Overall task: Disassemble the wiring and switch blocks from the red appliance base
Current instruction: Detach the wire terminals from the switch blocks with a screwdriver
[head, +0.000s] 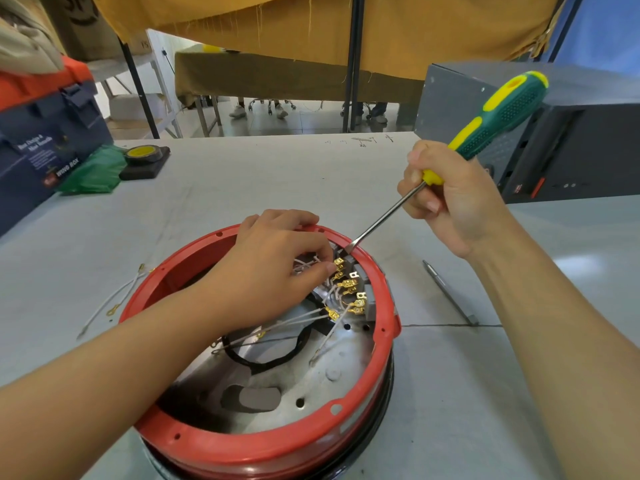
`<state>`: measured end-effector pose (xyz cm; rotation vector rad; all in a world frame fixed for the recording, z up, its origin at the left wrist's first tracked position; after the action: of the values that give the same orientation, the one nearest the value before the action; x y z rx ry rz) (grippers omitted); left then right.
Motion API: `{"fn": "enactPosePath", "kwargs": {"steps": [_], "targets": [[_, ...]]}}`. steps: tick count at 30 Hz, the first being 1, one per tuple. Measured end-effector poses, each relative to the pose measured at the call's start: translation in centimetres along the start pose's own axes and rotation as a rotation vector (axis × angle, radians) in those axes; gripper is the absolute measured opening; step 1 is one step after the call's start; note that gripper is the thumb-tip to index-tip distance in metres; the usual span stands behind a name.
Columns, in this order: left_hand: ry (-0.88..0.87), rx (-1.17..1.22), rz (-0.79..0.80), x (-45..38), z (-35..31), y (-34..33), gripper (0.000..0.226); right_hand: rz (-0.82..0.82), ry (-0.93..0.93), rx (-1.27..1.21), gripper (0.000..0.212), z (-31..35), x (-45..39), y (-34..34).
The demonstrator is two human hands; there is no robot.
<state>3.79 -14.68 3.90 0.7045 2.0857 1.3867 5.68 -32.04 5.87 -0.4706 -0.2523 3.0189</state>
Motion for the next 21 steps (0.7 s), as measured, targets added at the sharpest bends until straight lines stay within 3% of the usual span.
{"fn": "enactPosePath", "kwargs": {"steps": [8,21], "targets": [[0.005,0.005,0.003,0.0,0.0,0.0,0.019,-0.019,-0.024,-0.062,0.027,-0.8,0.2,0.2],[0.001,0.003,-0.004,-0.1,0.2,0.0,0.019,0.019,0.14,0.044,0.025,2.9,1.3,-0.5]]}}
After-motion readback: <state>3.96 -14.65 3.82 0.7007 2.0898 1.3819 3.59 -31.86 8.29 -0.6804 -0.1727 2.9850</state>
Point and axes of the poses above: each hand's wrist, its own x-axis away from the middle knuckle, its own y-axis out of the back of the hand, z = x × y, the point moved 10 cm from there along -x, towards the middle knuckle, and after that the axes turned 4 degrees about z, right-handed, at the moved point
